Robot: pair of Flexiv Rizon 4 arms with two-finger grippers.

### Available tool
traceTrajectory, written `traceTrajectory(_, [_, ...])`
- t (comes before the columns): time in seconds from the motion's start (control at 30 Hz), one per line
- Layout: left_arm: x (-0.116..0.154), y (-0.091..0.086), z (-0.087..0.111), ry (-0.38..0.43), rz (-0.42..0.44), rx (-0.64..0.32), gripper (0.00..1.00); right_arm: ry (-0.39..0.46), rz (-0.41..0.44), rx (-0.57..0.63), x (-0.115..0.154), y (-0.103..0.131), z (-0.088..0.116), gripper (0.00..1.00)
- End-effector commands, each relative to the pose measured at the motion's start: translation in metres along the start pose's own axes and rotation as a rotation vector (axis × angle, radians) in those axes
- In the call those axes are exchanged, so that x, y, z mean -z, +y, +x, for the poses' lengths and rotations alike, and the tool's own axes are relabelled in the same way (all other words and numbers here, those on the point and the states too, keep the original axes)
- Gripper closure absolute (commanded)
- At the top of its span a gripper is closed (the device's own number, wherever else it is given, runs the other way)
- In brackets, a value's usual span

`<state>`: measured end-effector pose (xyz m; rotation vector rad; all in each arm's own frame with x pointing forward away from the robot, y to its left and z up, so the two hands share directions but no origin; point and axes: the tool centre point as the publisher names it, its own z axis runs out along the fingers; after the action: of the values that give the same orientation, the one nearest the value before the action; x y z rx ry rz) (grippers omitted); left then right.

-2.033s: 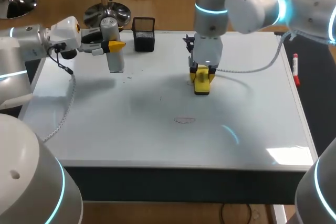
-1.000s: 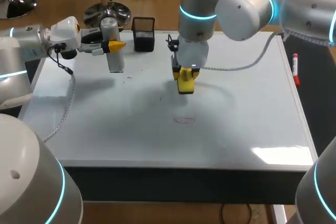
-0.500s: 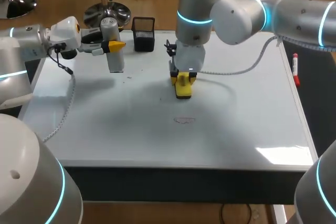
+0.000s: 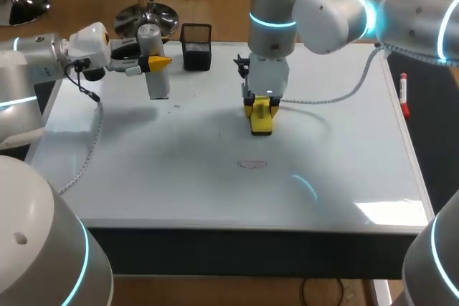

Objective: Pick up the inspection probe, press it on each red-marked spot on the whiteboard one by one, put down the probe, pick up the eraser, and wipe off all the red marks.

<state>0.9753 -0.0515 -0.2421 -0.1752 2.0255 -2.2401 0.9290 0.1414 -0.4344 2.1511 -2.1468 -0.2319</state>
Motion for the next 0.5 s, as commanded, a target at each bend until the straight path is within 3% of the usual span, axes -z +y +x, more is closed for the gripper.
traceTrajectory(0.03, [-0.001, -0.001, 0.001, -0.005, -0.001, -0.002, 1.00, 0.003, -0.008, -0.008, -0.017, -0.005, 0.014, 1.00])
traceTrajectory(0.5, [-0.001, -0.001, 0.001, -0.005, -0.001, -0.002, 1.00, 0.034, -0.027, -0.053, -0.022, -0.002, 0.040, 1.00])
